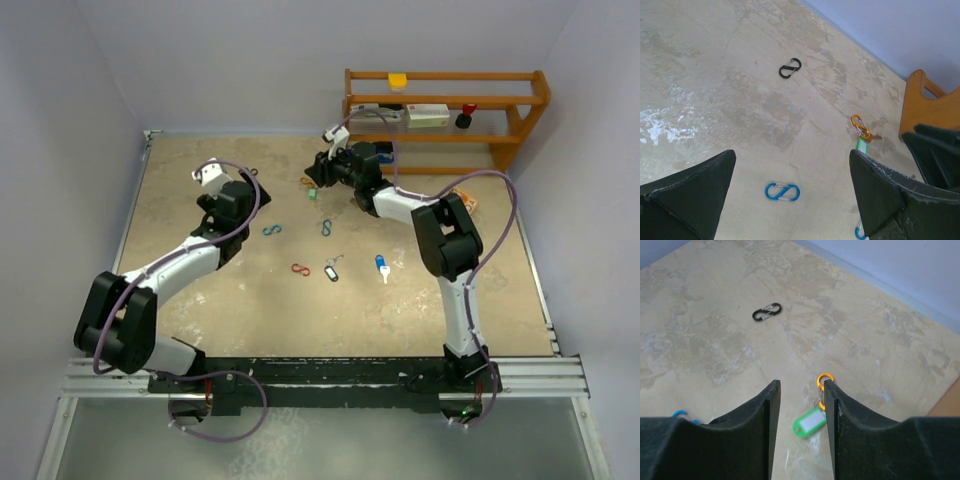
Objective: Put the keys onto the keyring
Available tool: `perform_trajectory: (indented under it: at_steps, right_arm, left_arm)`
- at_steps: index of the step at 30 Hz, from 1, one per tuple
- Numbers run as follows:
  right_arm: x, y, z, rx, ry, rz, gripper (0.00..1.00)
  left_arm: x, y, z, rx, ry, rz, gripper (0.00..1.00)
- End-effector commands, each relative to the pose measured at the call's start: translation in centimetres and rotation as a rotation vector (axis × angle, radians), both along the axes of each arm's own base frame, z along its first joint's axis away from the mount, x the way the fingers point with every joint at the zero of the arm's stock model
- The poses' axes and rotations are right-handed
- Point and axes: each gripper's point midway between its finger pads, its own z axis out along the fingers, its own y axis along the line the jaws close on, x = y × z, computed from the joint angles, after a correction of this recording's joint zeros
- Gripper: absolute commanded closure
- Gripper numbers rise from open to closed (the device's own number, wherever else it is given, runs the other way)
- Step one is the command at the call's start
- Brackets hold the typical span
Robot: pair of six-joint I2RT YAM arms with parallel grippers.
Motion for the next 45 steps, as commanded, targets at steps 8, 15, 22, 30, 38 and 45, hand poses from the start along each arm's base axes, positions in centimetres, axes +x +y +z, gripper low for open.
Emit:
perform_trajectory:
  at_steps: [8,15,22,30,38,45]
  right_arm:
    - [-6.1,-3.7,8.1,0.032,-0.011,-0.086,0.45]
    - [-10.0,-6.7,8.9,0.000,0.046,-0.143,0.42]
    - [-12.6,-8.1,9.1,-0.006,0.062,-0.149,0.41]
    - [-12.9,-8.8,9.2,-0.013,0.055,-0.176,0.40]
    - [-12.9,-9.4,8.7,-0.029,0.058,-0.199,0.40]
    - [-12.9,-9.5,8.3,-0.034,0.063,-0.206,0.40]
  left_arm:
    - [8.6,-0.5,-1.9,0.044,0.102,-0.035,0.09]
    - [13.0,2.5,-4.1,0.208,0.215,0.058,0.10]
    - [16.1,3.2,-7.8,0.318,0.325,0.006,0.12]
    - [18.2,2.9,-10.3,0.301,0.341,-0.104,0.13]
    - [19.9,2.3,-11.3,0.300,0.334,-0.206,0.16]
    - [19.7,2.0,-13.6,0.312,0.406,-0.282,0.21]
